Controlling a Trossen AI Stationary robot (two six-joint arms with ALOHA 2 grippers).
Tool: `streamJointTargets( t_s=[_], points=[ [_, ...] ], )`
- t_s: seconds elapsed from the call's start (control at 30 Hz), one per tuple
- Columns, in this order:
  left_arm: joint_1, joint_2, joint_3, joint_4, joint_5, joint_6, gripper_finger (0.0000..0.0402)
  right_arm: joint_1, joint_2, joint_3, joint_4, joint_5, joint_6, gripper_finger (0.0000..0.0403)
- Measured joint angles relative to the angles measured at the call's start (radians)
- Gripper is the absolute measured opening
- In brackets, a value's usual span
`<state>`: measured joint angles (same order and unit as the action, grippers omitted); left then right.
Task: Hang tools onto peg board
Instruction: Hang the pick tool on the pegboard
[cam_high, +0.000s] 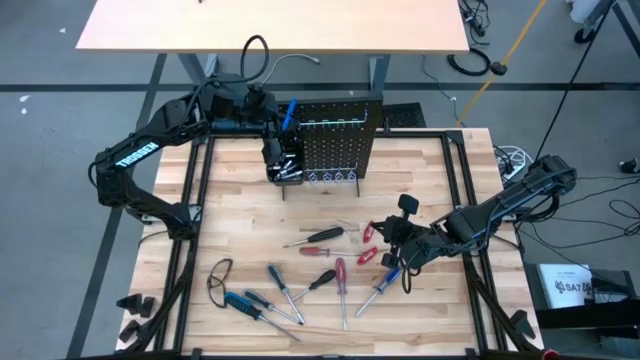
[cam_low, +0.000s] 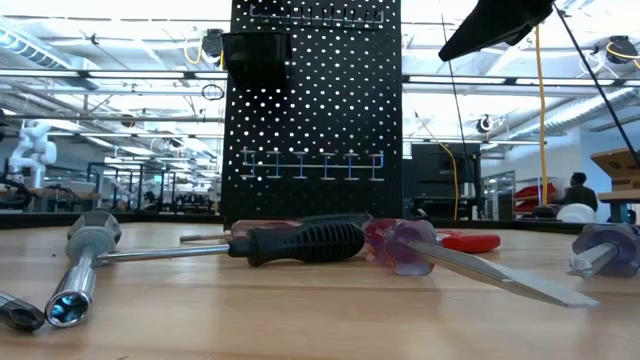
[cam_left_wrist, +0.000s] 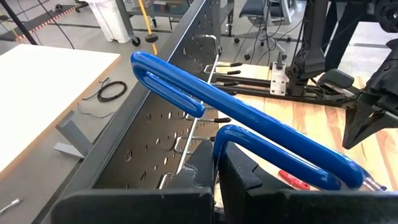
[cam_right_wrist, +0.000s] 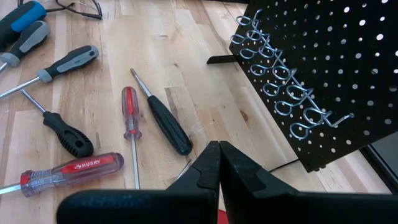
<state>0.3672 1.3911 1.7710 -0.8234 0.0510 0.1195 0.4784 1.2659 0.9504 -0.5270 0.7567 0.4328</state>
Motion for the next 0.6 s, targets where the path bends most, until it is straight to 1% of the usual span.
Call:
streamJointTargets(
  t_s=[0.27,0.47,0.6],
  points=[
    [0.0,-0.003,0.0,0.0,0.004,-0.007,0.0004,0.0,0.0,0.0,0.0,-0.002,0.0,0.0],
    [-0.001,-0.008,0.001,0.001,0.107,-0.035,0.0004,0.0,0.0,0.0,0.0,-0.003,-0.004,0.0],
    [-0.007,-0.008,0.001,0.0,0.112,-0.037,0.0004,0.0,0.0,0.0,0.0,-0.003,-0.004,0.0]
  ],
)
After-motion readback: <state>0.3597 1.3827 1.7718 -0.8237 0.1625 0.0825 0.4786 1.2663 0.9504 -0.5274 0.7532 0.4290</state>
